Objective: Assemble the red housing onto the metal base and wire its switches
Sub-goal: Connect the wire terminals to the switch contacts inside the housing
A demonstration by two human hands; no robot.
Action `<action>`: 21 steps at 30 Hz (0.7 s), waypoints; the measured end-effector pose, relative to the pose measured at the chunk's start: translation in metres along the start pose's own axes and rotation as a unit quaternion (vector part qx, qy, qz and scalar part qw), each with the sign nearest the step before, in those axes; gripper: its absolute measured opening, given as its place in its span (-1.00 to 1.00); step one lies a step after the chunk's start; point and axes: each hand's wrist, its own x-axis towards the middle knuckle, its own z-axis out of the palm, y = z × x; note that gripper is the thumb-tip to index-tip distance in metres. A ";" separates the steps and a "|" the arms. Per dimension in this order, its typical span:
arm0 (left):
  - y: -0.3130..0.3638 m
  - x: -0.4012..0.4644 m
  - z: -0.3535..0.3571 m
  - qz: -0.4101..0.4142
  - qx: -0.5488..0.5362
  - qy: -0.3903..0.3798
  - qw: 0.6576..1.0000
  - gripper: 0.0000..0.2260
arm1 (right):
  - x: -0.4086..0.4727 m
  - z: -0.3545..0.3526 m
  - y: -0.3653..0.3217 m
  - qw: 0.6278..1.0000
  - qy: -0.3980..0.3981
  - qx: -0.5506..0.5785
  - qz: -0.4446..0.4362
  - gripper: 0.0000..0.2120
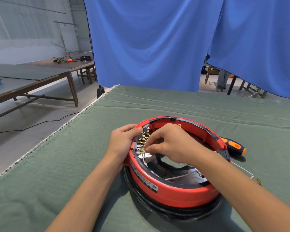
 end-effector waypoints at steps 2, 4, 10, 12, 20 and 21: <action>0.000 0.001 0.000 0.001 0.003 -0.001 1.000 -0.88 | 0.000 0.000 0.000 1.000 -0.001 0.001 -0.001 -0.96; 0.000 0.001 -0.001 0.004 0.008 -0.002 1.000 -0.88 | 0.001 0.001 -0.001 1.000 -0.003 -0.001 -0.003 -0.96; -0.002 0.002 -0.001 0.002 0.015 0.002 1.000 -0.88 | 0.002 0.002 -0.001 1.000 -0.005 -0.004 -0.003 -0.96; -0.002 0.002 -0.001 0.002 0.019 0.003 1.000 -0.88 | 0.002 0.002 -0.001 1.000 -0.006 -0.005 -0.003 -0.96; -0.002 0.001 -0.001 0.005 0.011 0.004 1.000 -0.87 | 0.003 0.004 -0.004 1.000 -0.007 -0.023 -0.017 -0.95; -0.002 0.001 0.000 0.006 0.011 0.005 1.000 -0.86 | 0.003 0.005 -0.004 0.999 -0.008 -0.025 -0.019 -0.95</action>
